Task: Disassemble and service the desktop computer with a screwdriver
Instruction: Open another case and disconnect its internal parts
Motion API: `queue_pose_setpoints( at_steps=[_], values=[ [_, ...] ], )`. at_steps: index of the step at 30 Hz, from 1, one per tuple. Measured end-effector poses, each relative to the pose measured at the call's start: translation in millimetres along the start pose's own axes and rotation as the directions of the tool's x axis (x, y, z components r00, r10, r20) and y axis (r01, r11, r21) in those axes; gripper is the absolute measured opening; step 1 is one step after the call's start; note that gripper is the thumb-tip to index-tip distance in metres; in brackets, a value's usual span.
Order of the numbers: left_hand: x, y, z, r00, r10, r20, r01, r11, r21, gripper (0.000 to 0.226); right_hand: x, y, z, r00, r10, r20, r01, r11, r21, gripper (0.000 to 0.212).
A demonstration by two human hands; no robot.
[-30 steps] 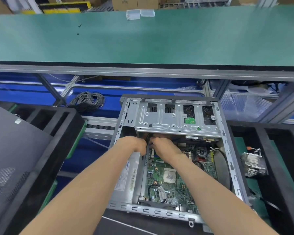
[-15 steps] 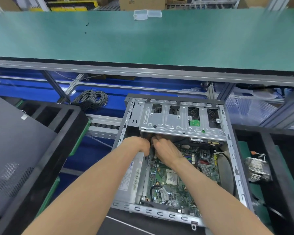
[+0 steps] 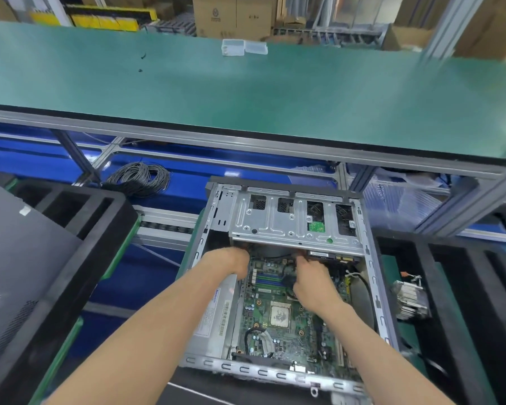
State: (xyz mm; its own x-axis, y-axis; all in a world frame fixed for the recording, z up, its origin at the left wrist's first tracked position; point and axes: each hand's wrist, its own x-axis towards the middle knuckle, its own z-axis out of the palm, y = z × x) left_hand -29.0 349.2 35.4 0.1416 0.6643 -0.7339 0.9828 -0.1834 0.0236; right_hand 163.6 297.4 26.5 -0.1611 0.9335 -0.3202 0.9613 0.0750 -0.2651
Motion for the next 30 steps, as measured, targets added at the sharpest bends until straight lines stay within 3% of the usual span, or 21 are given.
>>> queue_pose_setpoints(
  at_steps=[2,6,12,17,19,22,24,27,28,30],
  values=[
    [-1.9,0.7,-1.4,0.997,0.017,-0.073,-0.016,1.000,0.006,0.013,-11.1,4.7,-0.9,0.999,0.046,-0.027,-0.045,0.998,0.040,0.057],
    [-2.4,1.9,-2.2,0.979,0.062,-0.196,-0.061,0.998,0.011,0.032,-28.7,8.5,-2.5,0.978,0.200,-0.066,-0.191,0.973,0.131,0.036],
    [4.5,18.6,-5.5,0.961,0.202,-0.187,-0.205,0.979,0.005,0.028,-30.3,13.5,-5.2,0.909,0.411,0.065,-0.408,0.849,0.336,0.023],
    [14.2,55.7,-6.5,0.936,0.276,-0.217,-0.304,0.947,-0.106,0.036,-30.0,21.9,0.0,0.852,0.506,0.137,-0.472,0.628,0.619,0.045],
    [17.1,69.9,-3.7,0.939,0.277,-0.205,-0.299,0.951,-0.082,0.035,-30.3,23.0,1.4,0.852,0.508,0.127,-0.461,0.612,0.643,0.032],
    [20.7,81.7,1.4,0.944,0.243,-0.221,-0.263,0.962,-0.066,0.014,-31.5,21.1,0.5,0.862,0.498,0.092,-0.414,0.589,0.694,0.017],
    [18.6,79.9,-0.2,0.946,0.203,-0.255,-0.241,0.962,-0.131,0.004,-31.4,20.8,-0.2,0.860,0.502,0.091,-0.394,0.540,0.743,0.022],
    [14.4,66.6,-2.9,0.957,0.128,-0.260,-0.209,0.925,-0.318,0.026,-32.2,20.6,-0.1,0.860,0.498,0.108,-0.369,0.462,0.807,0.023],
    [14.2,62.3,-1.4,0.965,0.120,-0.234,-0.212,0.882,-0.422,0.027,-32.6,20.7,0.2,0.855,0.506,0.111,-0.365,0.438,0.822,0.023],
    [9.1,58.4,3.1,0.979,0.133,-0.153,-0.202,0.685,-0.700,0.018,-32.4,21.2,1.3,0.837,0.531,0.129,-0.363,0.364,0.858,0.023]
  ],
)
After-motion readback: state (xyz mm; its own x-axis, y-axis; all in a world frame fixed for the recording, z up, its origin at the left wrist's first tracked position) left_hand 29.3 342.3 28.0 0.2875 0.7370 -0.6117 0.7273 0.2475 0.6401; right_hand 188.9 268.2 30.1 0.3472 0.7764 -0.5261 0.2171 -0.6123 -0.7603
